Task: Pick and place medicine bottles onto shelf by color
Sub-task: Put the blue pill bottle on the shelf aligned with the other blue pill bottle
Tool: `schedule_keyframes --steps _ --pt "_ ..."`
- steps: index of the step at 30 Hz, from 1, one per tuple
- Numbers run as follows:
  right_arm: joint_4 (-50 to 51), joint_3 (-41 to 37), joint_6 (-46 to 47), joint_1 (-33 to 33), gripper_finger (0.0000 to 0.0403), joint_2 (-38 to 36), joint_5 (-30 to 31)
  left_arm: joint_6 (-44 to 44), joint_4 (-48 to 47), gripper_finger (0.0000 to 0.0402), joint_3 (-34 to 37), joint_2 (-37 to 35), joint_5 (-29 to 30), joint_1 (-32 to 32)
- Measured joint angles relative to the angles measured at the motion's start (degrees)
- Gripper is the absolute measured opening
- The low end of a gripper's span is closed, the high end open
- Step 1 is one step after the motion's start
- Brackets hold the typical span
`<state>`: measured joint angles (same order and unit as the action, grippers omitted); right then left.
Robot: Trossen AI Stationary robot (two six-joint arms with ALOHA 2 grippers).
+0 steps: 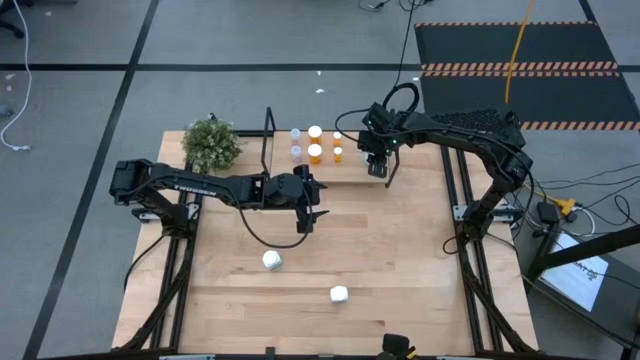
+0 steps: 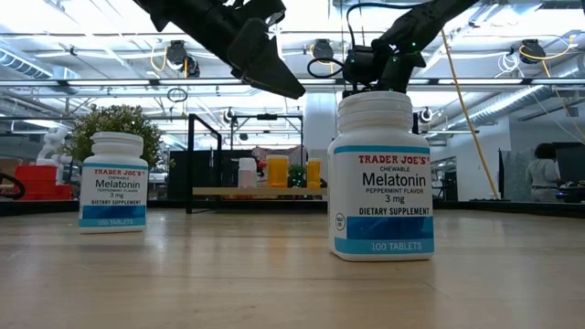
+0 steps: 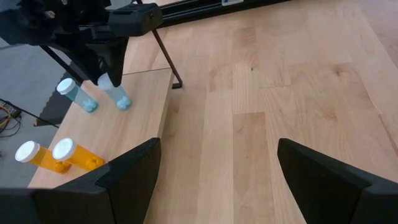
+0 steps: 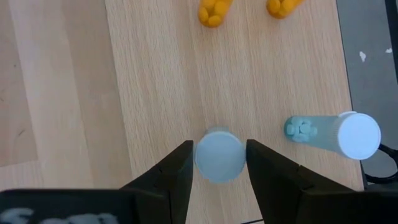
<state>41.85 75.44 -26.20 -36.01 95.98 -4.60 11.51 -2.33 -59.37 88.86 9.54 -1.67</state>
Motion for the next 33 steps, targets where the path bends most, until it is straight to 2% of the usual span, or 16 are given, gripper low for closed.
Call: schedule_keyframes --steps 33 --pt "-2.0 0.0 0.0 0.0 0.0144 0.0 2.0 -0.1 0.0 0.0324 0.0 0.0 0.0 0.0"
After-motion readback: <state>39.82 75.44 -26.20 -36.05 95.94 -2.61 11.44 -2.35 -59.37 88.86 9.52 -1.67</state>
